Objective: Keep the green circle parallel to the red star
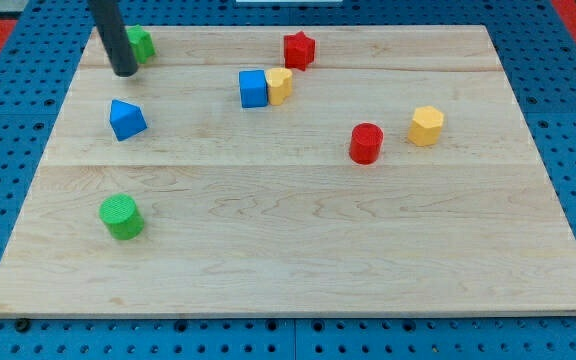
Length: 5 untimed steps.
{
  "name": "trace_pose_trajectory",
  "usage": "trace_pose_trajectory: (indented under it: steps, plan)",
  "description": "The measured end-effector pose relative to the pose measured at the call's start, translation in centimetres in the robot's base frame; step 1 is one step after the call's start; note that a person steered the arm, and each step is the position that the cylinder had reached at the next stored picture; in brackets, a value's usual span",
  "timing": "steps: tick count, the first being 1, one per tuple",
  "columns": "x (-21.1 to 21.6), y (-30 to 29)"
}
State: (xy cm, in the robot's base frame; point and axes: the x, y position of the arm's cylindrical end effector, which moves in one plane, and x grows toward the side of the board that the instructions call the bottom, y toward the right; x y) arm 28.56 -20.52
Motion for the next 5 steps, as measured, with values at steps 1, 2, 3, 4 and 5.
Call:
trace_pose_trajectory:
  steps: [1, 2, 3, 4, 5]
  plan:
    - [0.0, 3.6]
    - [0.0, 5.7]
    - [0.0, 10.9]
    - [3.0, 10.5]
    - [7.4, 7.9]
